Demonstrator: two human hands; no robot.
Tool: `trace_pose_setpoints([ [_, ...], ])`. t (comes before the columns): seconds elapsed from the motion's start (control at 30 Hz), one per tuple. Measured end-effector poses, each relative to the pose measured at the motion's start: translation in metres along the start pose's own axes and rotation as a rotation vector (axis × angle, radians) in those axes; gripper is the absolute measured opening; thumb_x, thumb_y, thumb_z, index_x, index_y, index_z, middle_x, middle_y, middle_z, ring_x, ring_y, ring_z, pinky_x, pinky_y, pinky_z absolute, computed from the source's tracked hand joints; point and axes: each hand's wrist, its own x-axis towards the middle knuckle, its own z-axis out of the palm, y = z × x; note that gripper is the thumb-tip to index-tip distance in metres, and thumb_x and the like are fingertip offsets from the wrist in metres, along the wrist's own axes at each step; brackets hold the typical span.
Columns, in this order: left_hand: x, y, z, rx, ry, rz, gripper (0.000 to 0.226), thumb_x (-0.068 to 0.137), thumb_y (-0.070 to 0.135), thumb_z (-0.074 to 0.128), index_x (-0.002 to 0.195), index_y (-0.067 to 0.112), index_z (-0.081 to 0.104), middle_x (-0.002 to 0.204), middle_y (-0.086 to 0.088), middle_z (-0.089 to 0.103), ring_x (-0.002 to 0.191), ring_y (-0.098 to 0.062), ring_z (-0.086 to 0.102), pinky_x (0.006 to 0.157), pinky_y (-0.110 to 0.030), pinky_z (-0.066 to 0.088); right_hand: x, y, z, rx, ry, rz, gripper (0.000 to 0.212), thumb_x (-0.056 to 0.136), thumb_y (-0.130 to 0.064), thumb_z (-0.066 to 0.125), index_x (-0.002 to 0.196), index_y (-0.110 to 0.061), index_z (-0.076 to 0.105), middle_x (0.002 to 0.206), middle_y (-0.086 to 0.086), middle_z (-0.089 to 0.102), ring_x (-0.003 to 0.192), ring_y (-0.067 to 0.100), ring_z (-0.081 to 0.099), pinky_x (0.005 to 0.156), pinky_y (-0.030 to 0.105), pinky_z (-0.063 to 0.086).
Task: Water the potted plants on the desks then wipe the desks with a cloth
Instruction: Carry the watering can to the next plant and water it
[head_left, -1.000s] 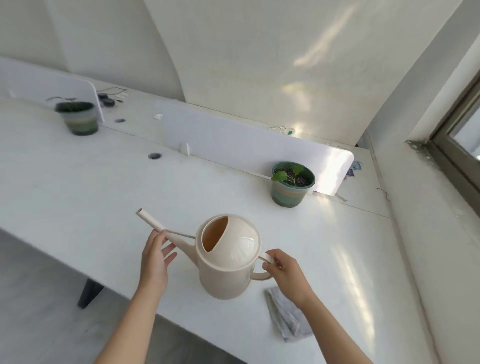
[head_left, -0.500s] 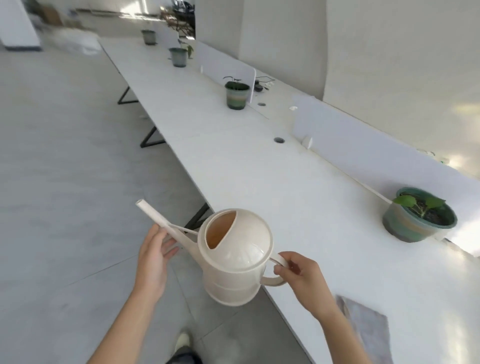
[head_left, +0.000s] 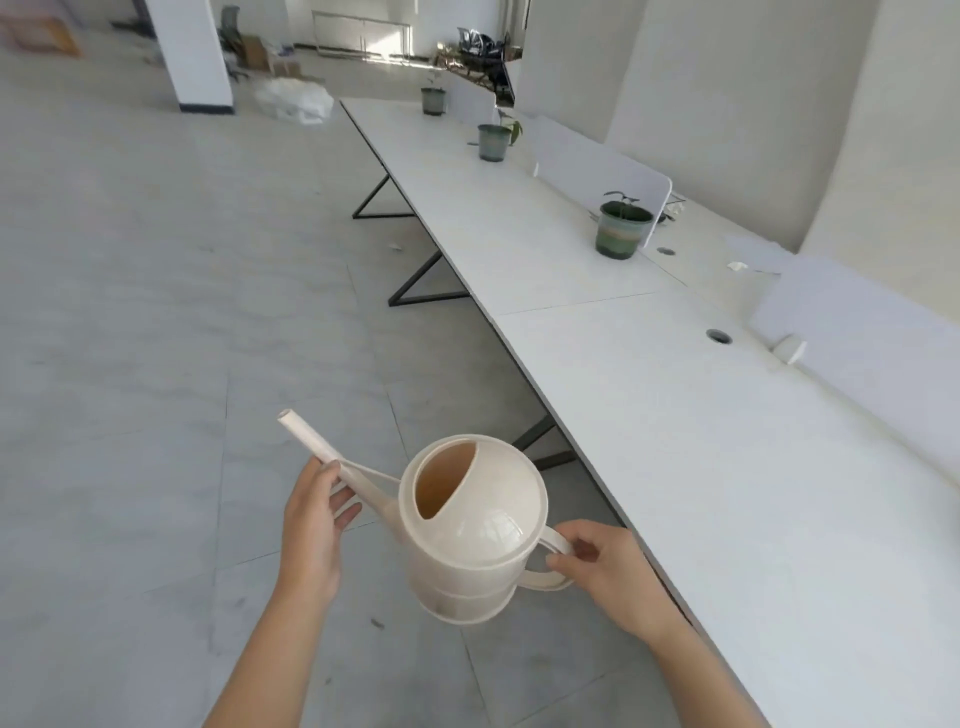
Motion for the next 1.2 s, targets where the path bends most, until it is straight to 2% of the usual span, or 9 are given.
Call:
trace_pose_setpoints([
  [0.2, 0.068, 0.040, -0.022, 0.056, -0.078, 0.000, 0.018, 0.095, 0.018, 0.040, 0.108, 0.018, 0.052, 0.095, 0.000, 0.056, 0.099, -0.021, 0.053, 0.078, -0.031, 0.043, 0.058, -0.041, 0.037, 0.068, 0.057, 0.018, 0.024, 0.077, 0.002, 0.063, 0.068, -0.020, 0.064, 0.071, 0.004, 0.061, 0.065, 0.012, 0.052, 0.063, 0.024, 0.041],
  [0.3, 0.097, 0.056, -0.025, 0.073, -0.095, -0.007, 0.022, 0.095, 0.019, 0.040, 0.113, 0.017, 0.052, 0.104, -0.003, 0.056, 0.104, -0.021, 0.054, 0.085, -0.034, 0.041, 0.083, -0.059, 0.045, 0.088, 0.076, 0.005, 0.025, 0.077, 0.003, 0.062, 0.069, -0.020, 0.064, 0.071, 0.002, 0.062, 0.065, 0.010, 0.052, 0.063, 0.021, 0.041],
  [0.43, 0.130, 0.065, -0.020, 0.069, -0.116, -0.015, 0.033, 0.095, 0.019, 0.041, 0.125, 0.012, 0.051, 0.110, -0.003, 0.057, 0.106, -0.021, 0.055, 0.090, -0.036, 0.042, 0.116, -0.073, 0.046, 0.141, 0.101, 0.001, 0.024, 0.077, 0.007, 0.061, 0.070, -0.015, 0.066, 0.077, 0.007, 0.064, 0.071, 0.015, 0.055, 0.069, 0.028, 0.043],
  [0.6, 0.176, 0.071, -0.006, 0.061, -0.103, -0.030, 0.037, 0.094, 0.018, 0.041, 0.130, 0.010, 0.049, 0.116, -0.007, 0.058, 0.110, -0.025, 0.056, 0.088, -0.035, 0.041, 0.173, -0.082, 0.041, 0.199, 0.106, -0.023, 0.034, 0.075, 0.010, 0.062, 0.067, -0.022, 0.069, 0.066, -0.006, 0.069, 0.068, 0.012, 0.058, 0.064, 0.020, 0.046],
  [0.73, 0.218, 0.078, 0.010, 0.074, -0.081, -0.009, 0.038, 0.094, 0.015, 0.042, 0.131, 0.011, 0.048, 0.114, -0.006, 0.061, 0.109, -0.024, 0.058, 0.090, -0.035, 0.043, 0.230, -0.087, 0.036, 0.156, 0.061, -0.059, 0.027, 0.075, 0.011, 0.062, 0.070, -0.015, 0.068, 0.065, -0.005, 0.067, 0.068, 0.014, 0.058, 0.064, 0.021, 0.045],
  [0.83, 0.254, 0.086, 0.020, 0.073, -0.049, 0.000, 0.038, 0.094, 0.014, 0.043, 0.132, 0.011, 0.047, 0.115, -0.007, 0.062, 0.109, -0.024, 0.059, 0.094, -0.037, 0.044, 0.276, -0.094, 0.037, 0.122, 0.024, -0.070, 0.020, 0.074, 0.010, 0.063, 0.074, -0.009, 0.068, 0.072, 0.005, 0.068, 0.071, 0.022, 0.057, 0.070, 0.034, 0.045],
  [0.93, 0.295, 0.092, 0.032, 0.077, -0.018, 0.003, 0.038, 0.094, 0.015, 0.044, 0.131, 0.012, 0.048, 0.117, -0.006, 0.062, 0.108, -0.022, 0.060, 0.094, -0.036, 0.045, 0.323, -0.107, 0.038, 0.103, 0.010, -0.078, 0.016, 0.074, 0.009, 0.063, 0.076, -0.006, 0.068, 0.081, 0.020, 0.067, 0.073, 0.023, 0.057, 0.072, 0.035, 0.045],
  [1.07, 0.344, 0.097, 0.046, 0.079, 0.011, -0.019, 0.038, 0.094, 0.017, 0.044, 0.132, 0.012, 0.047, 0.122, -0.008, 0.060, 0.109, -0.022, 0.059, 0.093, -0.036, 0.045, 0.373, -0.119, 0.044, 0.158, 0.003, -0.034, 0.014, 0.069, -0.003, 0.067, 0.068, -0.017, 0.068, 0.067, -0.003, 0.066, 0.066, 0.012, 0.056, 0.062, 0.020, 0.044],
  [1.2, 0.403, 0.101, 0.060, 0.097, -0.014, -0.033, 0.038, 0.095, 0.017, 0.043, 0.132, 0.012, 0.047, 0.124, -0.009, 0.059, 0.109, -0.022, 0.059, 0.091, -0.034, 0.045, 0.427, -0.124, 0.051, 0.124, 0.013, 0.013, 0.025, 0.074, 0.007, 0.064, 0.066, -0.017, 0.067, 0.064, -0.003, 0.063, 0.061, 0.009, 0.054, 0.060, 0.020, 0.043],
])
